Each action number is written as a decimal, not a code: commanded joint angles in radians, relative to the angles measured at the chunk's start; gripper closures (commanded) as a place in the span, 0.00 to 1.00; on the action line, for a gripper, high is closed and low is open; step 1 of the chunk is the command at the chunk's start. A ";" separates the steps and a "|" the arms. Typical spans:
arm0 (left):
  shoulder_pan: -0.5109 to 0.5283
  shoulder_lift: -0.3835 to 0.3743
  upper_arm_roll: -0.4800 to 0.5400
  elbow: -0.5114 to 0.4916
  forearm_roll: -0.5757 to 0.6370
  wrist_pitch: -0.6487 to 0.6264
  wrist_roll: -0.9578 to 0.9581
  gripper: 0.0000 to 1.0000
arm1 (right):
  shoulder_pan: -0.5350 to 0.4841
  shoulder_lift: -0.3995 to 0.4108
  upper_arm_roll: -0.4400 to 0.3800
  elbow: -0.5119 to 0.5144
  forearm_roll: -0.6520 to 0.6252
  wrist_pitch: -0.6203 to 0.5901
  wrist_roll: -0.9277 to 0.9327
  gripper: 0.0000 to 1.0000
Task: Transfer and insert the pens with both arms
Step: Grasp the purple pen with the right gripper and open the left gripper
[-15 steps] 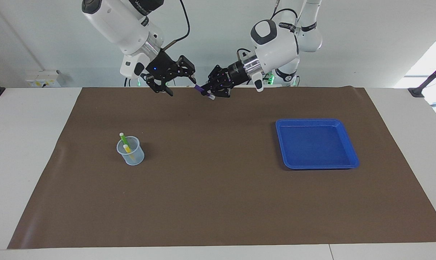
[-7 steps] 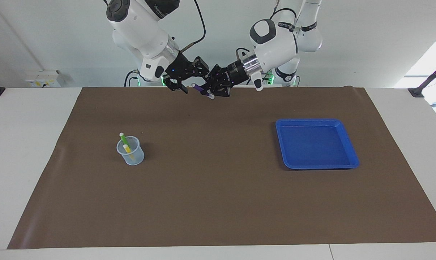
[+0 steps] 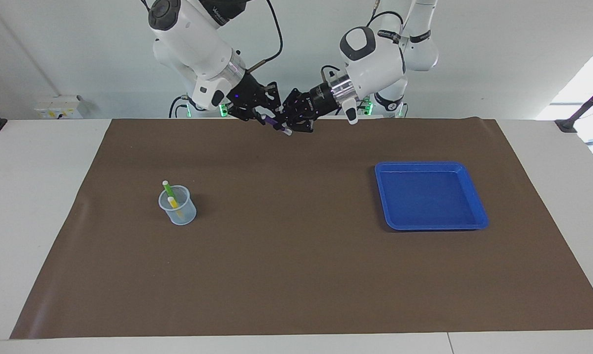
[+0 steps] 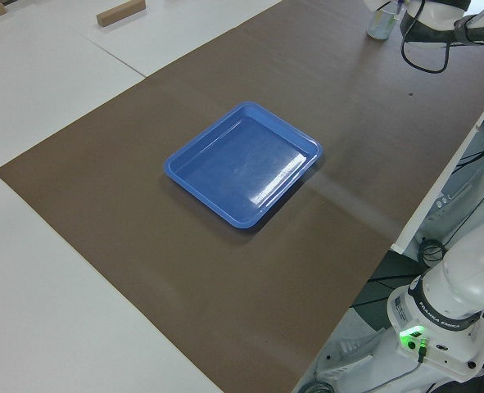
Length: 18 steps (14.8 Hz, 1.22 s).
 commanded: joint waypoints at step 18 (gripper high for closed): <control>0.065 -0.051 0.019 -0.079 -0.027 0.035 -0.019 0.00 | -0.018 -0.049 -0.181 -0.132 -0.381 0.120 -0.335 1.00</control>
